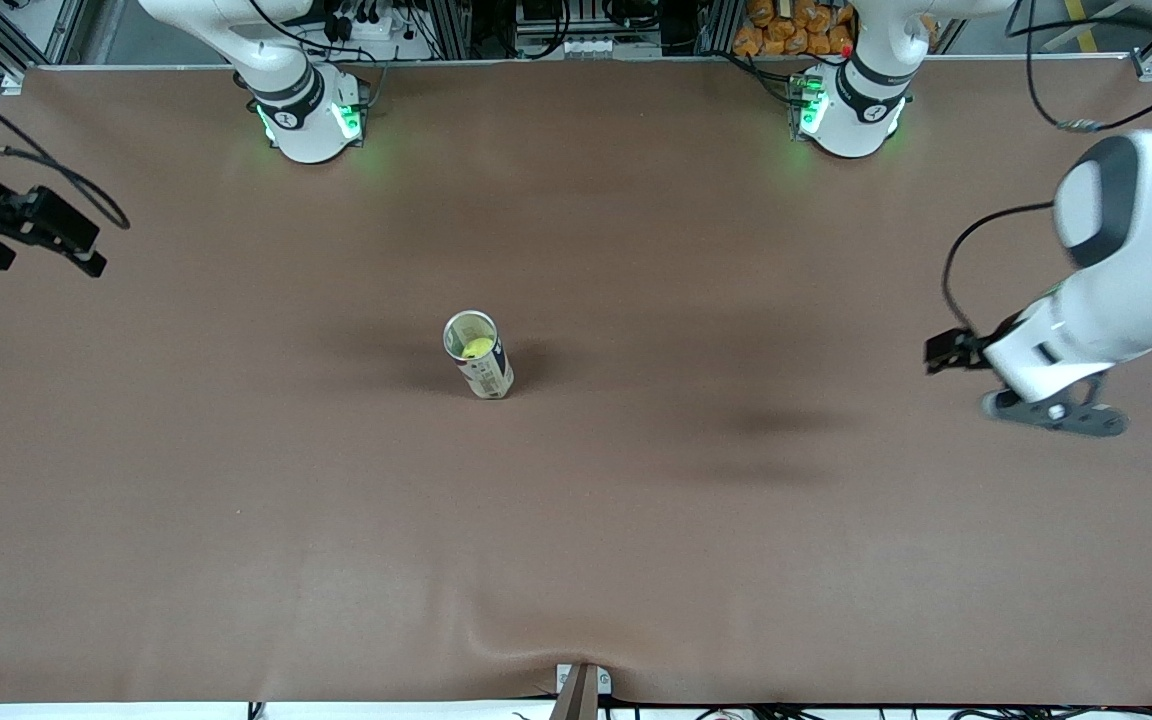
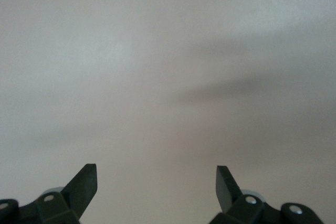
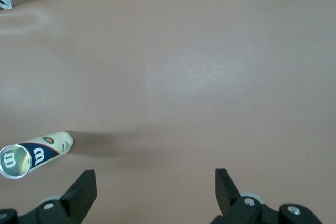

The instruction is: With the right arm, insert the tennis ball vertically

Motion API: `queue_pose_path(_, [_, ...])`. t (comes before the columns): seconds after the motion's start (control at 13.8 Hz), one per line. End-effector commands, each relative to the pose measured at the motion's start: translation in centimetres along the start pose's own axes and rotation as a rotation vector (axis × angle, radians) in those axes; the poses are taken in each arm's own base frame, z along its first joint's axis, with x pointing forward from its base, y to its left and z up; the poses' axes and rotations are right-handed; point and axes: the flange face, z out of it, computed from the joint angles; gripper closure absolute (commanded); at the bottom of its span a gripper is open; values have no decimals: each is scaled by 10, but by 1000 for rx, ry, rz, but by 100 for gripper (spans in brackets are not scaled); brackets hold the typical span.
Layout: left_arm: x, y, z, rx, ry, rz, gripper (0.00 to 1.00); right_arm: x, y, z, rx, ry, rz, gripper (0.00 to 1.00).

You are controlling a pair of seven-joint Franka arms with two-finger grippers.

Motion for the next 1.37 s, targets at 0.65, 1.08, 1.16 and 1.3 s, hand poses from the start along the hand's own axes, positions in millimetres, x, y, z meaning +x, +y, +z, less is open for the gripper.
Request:
queue_pose_path(0.65, [-76, -67, -131, -18, 4, -97, 0, -9, -10, -2, -12, 9, -21, 0])
queue_pose_path(1.08, [-113, -53, -159, 33, 10, -33, 0, -8, -4, -1, -15, 8, -20, 0])
queue_pose_path(1.16, [-113, -54, -158, 33, 6, -35, 0, -7, -3, -1, -14, 8, -18, 0])
queue_pose_path(1.3, [-113, -53, -159, 32, 8, -31, 0, -7, -6, 0, -14, 6, -21, 0])
